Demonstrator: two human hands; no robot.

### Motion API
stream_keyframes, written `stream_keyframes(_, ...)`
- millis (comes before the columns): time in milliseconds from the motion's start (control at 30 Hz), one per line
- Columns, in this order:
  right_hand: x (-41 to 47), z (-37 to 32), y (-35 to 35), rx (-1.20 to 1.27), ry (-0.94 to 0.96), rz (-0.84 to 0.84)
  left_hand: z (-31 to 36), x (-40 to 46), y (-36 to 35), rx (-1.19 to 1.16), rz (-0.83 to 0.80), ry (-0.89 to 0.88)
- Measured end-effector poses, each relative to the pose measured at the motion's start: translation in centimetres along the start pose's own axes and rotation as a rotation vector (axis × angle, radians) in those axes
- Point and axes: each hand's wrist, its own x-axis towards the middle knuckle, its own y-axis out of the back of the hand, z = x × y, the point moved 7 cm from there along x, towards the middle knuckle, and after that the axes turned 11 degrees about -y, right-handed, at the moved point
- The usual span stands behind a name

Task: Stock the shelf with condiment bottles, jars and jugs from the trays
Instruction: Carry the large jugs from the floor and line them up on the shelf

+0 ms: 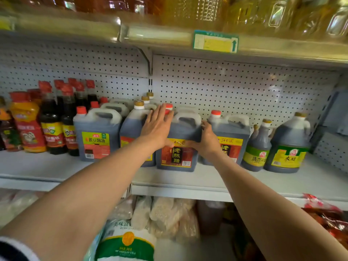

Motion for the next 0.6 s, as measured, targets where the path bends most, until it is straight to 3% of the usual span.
stream_keyframes(233, -5.5, 0.5, -0.6, -0.115, -0.089, 0.057, -2.0, -6.5, -1.0, -0.238, 0.025, 0.071)
stream_keyframes(367, -9.9, 0.4, -3.1, -0.287, -0.128, -0.014, -2.7, -11.5, -2.8, -0.345, 0.005, 0.092)
stream_keyframes(600, -18.9, 0.8, -9.1, -0.384, -0.244, -0.160, -5.0, -21.5, -7.3, -0.515, -0.082, 0.120)
